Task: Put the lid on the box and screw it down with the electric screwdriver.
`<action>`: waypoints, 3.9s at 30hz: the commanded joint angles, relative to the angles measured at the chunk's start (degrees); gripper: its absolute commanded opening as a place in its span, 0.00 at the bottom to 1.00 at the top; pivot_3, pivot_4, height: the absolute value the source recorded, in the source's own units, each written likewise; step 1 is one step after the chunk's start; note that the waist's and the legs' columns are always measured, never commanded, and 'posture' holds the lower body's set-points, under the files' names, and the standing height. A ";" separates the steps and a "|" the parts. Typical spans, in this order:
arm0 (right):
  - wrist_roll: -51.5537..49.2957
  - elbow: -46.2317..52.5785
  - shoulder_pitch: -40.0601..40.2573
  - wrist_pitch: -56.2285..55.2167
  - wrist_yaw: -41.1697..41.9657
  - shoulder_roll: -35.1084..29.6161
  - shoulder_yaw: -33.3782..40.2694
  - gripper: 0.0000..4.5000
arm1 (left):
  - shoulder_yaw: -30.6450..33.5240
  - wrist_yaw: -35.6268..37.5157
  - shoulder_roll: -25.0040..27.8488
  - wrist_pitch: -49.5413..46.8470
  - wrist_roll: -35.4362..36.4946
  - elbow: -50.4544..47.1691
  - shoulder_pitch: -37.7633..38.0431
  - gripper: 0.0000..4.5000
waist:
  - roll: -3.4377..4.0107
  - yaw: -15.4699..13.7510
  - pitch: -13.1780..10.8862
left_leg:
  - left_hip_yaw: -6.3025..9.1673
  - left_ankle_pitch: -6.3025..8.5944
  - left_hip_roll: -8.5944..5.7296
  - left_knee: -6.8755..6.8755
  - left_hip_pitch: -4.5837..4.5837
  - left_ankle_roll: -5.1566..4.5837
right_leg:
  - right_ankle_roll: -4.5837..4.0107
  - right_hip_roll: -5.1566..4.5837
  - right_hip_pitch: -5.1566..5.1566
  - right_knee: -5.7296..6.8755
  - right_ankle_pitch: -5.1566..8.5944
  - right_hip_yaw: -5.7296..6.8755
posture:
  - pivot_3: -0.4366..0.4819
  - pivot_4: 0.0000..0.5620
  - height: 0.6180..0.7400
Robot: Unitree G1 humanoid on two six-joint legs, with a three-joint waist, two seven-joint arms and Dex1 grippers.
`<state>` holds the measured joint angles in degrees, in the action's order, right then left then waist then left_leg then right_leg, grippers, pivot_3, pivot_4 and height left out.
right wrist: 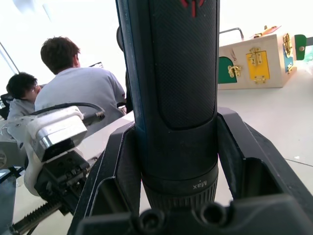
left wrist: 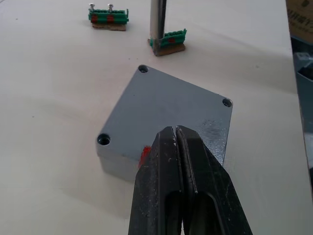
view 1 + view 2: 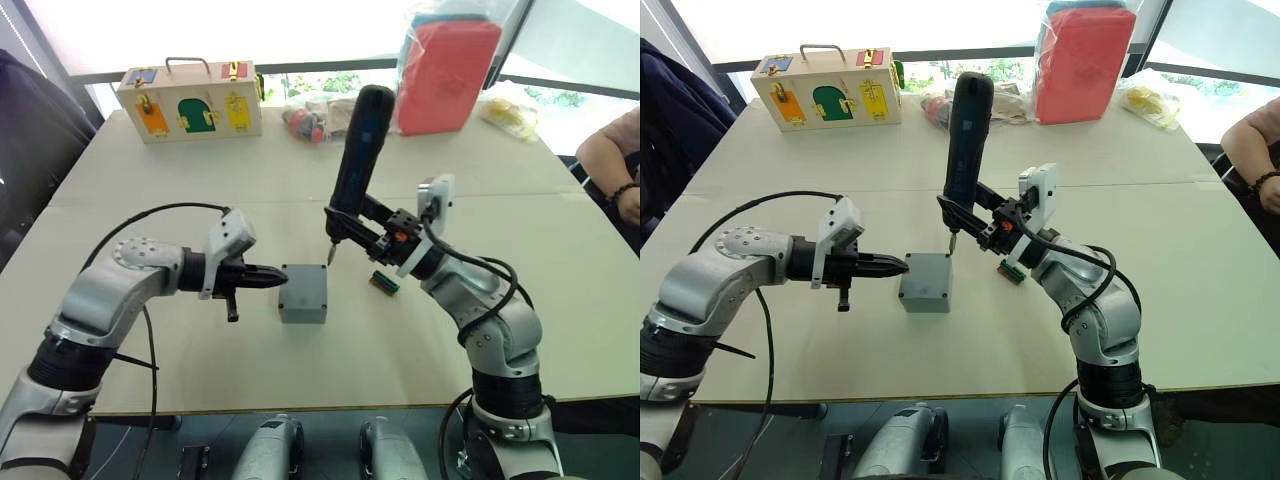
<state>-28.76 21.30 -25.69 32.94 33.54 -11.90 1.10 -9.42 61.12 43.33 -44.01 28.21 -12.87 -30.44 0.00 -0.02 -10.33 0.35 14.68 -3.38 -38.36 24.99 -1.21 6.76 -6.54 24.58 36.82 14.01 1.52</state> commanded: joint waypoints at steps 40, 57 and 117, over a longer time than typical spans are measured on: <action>13.53 -12.50 7.94 -12.36 -1.93 -0.74 -12.91 0.39 | -5.36 0.41 -2.74 6.33 -8.29 2.48 2.27 0.00 | -0.10 -0.04 1.76 | -0.02 0.37 0.09 0.39 -1.80 -0.52 | -0.09 0.03 -1.52 -0.62 0.22 0.06 | 0.48 0.27 1.00; 12.45 -7.58 7.48 -11.65 -2.09 -2.86 -10.47 0.39 | -6.00 -0.23 -3.90 7.47 -9.68 4.22 3.10 0.00 | -0.10 -0.46 1.77 | -0.01 0.54 0.09 0.57 -2.52 -0.58 | -0.22 -0.06 -2.16 -0.78 0.34 0.05 | 0.48 0.27 1.00; -16.55 -25.51 -30.21 45.49 2.12 -52.98 -12.41 0.99 | 17.18 -5.20 5.78 -3.05 9.59 -8.12 10.75 0.00 | 0.31 0.65 0.37 | -0.07 0.62 0.09 0.18 -0.59 -0.76 | -0.11 -0.23 -0.81 -0.88 0.19 0.32 | 0.48 0.27 1.00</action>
<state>-46.92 -9.10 -54.33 81.69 32.29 -62.92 -12.95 4.37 56.01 48.21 -46.83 36.45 -22.17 -19.03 0.31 0.62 -9.96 0.29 15.29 -3.29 -38.15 24.40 -1.96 6.66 -6.75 23.80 35.99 14.21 1.84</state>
